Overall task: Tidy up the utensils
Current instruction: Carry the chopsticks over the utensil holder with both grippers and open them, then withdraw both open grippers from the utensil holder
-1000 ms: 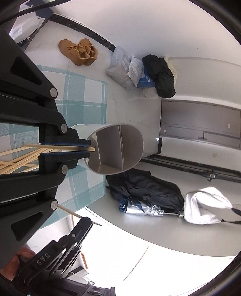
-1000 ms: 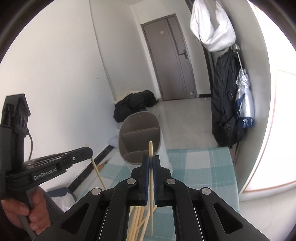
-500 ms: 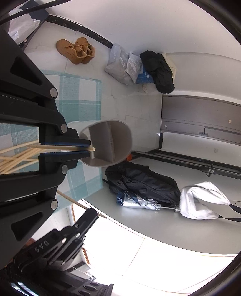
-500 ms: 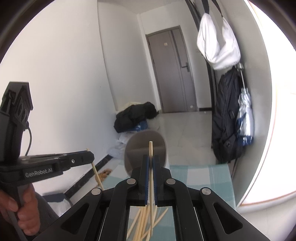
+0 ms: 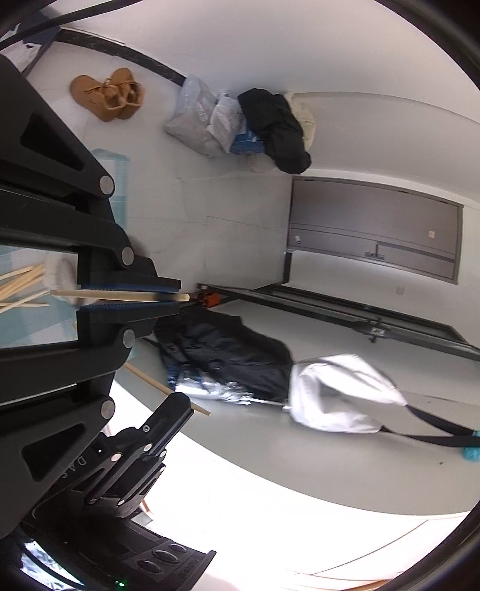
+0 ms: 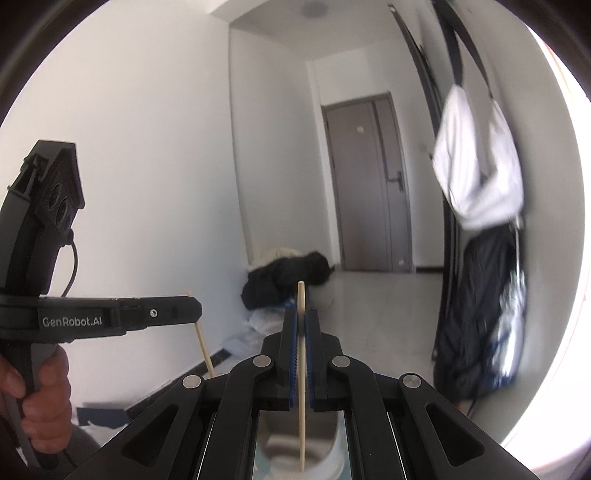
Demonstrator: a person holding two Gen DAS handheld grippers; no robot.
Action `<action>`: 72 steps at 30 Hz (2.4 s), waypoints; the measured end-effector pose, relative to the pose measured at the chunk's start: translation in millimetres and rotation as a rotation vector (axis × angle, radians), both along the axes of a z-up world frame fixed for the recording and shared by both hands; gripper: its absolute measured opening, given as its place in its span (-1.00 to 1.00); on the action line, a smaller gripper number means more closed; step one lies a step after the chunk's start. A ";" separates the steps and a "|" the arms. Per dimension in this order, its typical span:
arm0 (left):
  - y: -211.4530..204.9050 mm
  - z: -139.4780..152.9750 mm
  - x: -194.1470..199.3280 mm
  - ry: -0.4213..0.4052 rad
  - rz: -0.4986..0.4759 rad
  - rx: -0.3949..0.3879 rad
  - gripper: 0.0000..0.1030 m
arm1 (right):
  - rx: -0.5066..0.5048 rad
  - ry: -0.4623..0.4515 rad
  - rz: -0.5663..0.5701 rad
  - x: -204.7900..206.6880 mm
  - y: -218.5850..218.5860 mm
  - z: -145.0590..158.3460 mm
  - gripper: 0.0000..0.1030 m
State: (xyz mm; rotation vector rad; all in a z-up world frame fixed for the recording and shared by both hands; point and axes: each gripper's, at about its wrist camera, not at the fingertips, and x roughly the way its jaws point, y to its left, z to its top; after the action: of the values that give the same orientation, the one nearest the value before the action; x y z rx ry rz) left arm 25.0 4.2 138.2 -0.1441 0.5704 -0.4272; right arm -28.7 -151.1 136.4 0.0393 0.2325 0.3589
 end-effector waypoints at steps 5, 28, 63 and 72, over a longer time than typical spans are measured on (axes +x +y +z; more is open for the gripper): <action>6.0 9.9 29.8 -0.021 0.019 -0.021 -0.98 | -0.017 -0.040 0.014 35.0 4.1 13.0 -0.94; 4.6 -62.0 102.0 0.131 -0.064 -0.006 -0.98 | -0.098 0.133 0.206 107.5 25.6 -70.1 -0.93; 20.0 -42.2 -27.4 -0.022 0.228 0.088 0.67 | 0.079 0.094 -0.081 -37.3 -20.0 -43.2 0.71; 17.1 -77.3 -55.8 -0.025 0.235 0.093 0.77 | 0.073 0.118 -0.115 -74.3 -23.4 -65.7 0.83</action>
State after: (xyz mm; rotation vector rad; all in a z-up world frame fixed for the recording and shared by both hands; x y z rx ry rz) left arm -30.8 21.3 61.0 -0.1147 0.5409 -0.1731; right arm -103.1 -174.4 70.7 0.1456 0.3328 0.2509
